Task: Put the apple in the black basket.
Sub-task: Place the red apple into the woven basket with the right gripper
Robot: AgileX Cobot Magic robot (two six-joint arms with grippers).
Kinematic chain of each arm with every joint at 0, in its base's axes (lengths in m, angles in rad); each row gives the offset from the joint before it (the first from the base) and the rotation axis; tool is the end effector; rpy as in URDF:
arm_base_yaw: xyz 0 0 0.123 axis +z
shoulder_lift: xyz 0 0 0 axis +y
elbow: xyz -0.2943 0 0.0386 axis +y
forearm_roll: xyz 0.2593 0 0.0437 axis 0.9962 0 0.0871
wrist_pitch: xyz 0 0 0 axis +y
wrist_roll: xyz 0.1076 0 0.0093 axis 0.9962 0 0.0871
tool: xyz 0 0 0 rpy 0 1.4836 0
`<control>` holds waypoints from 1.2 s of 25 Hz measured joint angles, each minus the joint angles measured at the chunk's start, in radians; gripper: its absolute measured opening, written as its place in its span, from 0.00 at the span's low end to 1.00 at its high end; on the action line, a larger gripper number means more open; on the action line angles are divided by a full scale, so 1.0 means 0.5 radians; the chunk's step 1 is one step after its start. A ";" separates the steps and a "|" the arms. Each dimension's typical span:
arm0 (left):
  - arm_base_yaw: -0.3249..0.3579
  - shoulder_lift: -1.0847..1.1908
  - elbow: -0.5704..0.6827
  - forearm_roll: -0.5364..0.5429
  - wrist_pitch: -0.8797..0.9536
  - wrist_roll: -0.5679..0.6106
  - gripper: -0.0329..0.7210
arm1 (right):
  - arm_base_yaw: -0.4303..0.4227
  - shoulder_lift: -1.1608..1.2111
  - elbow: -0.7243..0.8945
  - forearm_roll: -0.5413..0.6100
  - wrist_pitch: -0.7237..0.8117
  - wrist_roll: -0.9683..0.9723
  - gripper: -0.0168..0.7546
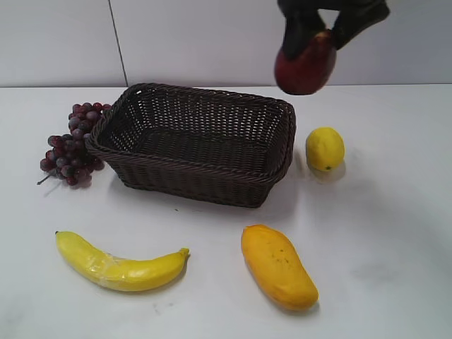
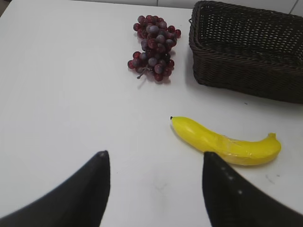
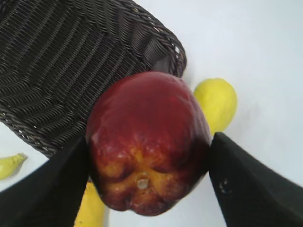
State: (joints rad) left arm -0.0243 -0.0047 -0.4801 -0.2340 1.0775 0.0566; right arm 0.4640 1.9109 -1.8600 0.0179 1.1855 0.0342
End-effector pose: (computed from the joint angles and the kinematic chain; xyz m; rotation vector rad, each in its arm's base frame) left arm 0.0071 -0.0222 0.2695 0.0945 2.0615 -0.2617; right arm 0.3925 0.1984 0.3194 -0.5785 2.6706 0.1680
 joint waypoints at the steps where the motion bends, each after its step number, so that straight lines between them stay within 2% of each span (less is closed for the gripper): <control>1: 0.000 0.000 0.000 0.000 0.000 0.000 0.66 | 0.031 0.063 -0.053 -0.002 -0.001 0.000 0.75; 12: 0.000 0.000 0.000 0.000 0.000 0.000 0.66 | 0.234 0.643 -0.514 -0.004 -0.179 0.002 0.75; 20: 0.000 0.000 0.000 0.000 0.000 0.000 0.66 | 0.254 0.931 -0.556 0.005 -0.203 0.002 0.75; 30: 0.000 0.000 0.000 0.000 0.000 0.000 0.66 | 0.254 1.015 -0.566 0.173 -0.205 -0.006 0.75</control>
State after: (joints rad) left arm -0.0243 -0.0047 -0.4801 -0.2340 1.0775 0.0566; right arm 0.5909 2.4182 -2.1430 0.1043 1.0831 0.0313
